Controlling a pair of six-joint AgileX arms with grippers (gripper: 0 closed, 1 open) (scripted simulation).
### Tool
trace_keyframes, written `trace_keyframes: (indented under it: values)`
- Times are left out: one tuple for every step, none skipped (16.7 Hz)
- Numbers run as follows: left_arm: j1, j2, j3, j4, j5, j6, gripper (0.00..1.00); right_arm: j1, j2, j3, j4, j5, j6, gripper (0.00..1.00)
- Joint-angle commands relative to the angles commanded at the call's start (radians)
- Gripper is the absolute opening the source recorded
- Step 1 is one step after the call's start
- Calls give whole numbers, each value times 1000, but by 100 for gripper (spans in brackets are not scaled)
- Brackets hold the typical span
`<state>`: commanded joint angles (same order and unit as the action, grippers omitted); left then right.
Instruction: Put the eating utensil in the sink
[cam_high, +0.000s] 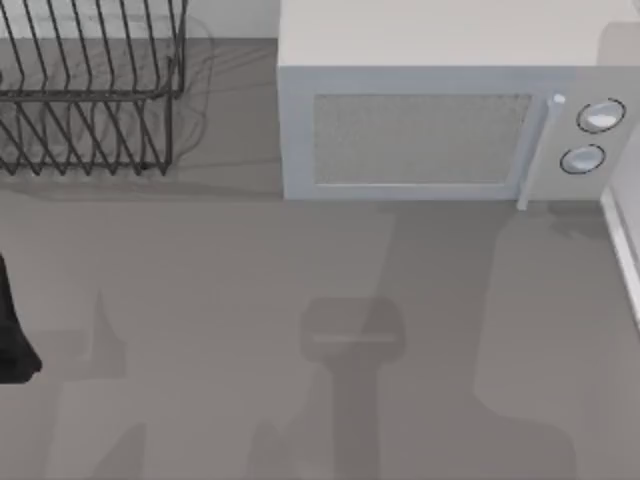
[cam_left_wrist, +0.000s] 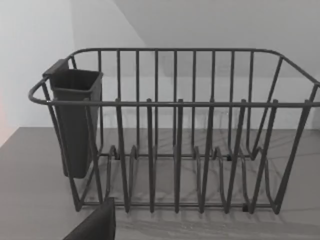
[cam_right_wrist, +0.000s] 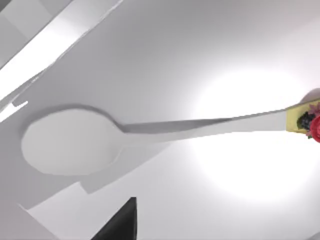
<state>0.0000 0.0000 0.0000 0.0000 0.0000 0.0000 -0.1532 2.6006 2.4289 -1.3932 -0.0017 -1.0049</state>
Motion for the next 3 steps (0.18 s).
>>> trace_keyframes:
  values:
    - [0, 0, 0, 0, 0, 0, 100, 0, 0, 0, 0, 0, 0, 100]
    - [0, 0, 0, 0, 0, 0, 100, 0, 0, 0, 0, 0, 0, 100]
    - [0, 0, 0, 0, 0, 0, 100, 0, 0, 0, 0, 0, 0, 100]
